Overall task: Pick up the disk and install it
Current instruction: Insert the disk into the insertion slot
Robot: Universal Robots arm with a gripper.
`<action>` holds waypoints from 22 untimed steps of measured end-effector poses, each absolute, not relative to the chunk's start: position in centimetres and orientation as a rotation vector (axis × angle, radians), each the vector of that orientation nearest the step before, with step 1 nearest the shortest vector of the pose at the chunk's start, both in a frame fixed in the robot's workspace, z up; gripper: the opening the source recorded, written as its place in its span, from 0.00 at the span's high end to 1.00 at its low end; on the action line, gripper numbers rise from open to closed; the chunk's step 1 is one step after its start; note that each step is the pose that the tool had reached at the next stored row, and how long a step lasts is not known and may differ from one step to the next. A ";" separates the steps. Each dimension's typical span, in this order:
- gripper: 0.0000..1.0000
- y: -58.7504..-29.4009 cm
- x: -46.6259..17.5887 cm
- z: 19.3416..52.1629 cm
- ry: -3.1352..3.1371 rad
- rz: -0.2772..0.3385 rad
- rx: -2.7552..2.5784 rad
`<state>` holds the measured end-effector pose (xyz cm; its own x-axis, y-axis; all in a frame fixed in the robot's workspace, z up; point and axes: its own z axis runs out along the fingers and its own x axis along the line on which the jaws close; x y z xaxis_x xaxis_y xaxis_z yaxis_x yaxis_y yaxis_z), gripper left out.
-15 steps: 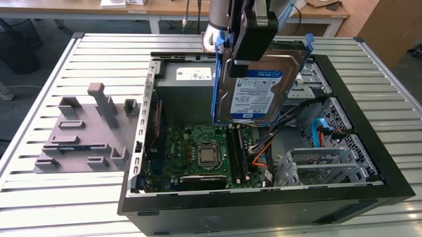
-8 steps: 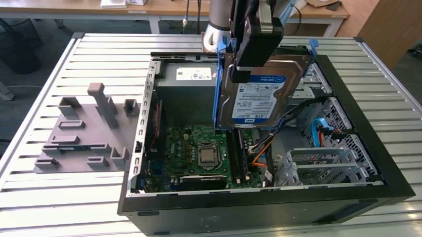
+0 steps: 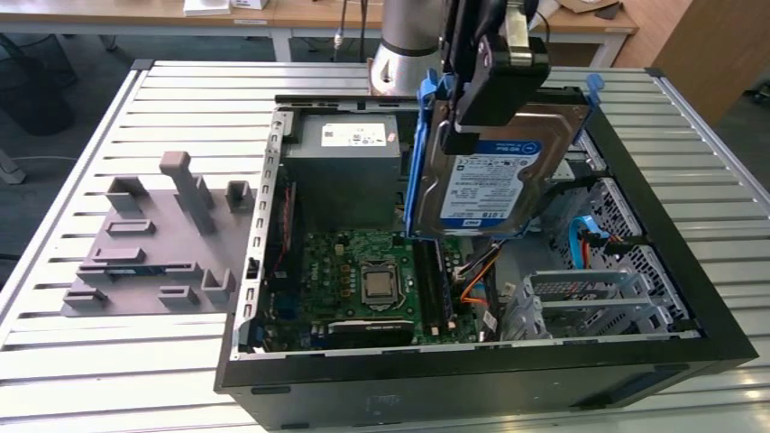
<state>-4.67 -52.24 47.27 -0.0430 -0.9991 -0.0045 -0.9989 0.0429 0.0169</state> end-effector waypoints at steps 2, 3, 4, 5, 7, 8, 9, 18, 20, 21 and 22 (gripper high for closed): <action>0.63 -52.4 -4.6 47.2 -2.263 -0.024 2.167; 0.63 -52.5 -4.5 47.2 -2.263 -0.024 2.167; 0.63 -52.6 -4.5 47.2 -2.263 -0.024 2.167; 0.63 -52.8 -4.5 47.2 -2.263 -0.024 2.167; 0.63 -53.1 -4.4 47.1 -2.263 -0.024 2.167; 0.63 -53.2 -4.4 47.1 -2.263 -0.024 2.167; 0.63 -53.3 -4.3 47.0 -2.263 -0.024 2.167; 0.63 -53.4 -4.2 47.0 -2.263 -0.024 2.167; 0.63 -53.5 -4.2 47.0 -2.262 -0.024 2.167; 0.63 -53.6 -4.2 47.0 -2.262 -0.024 2.167; 0.63 -53.7 -4.2 47.0 -2.262 -0.024 2.167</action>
<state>-4.21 -53.75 47.03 -0.0430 -0.9991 -0.0044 -0.9989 0.0429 0.0170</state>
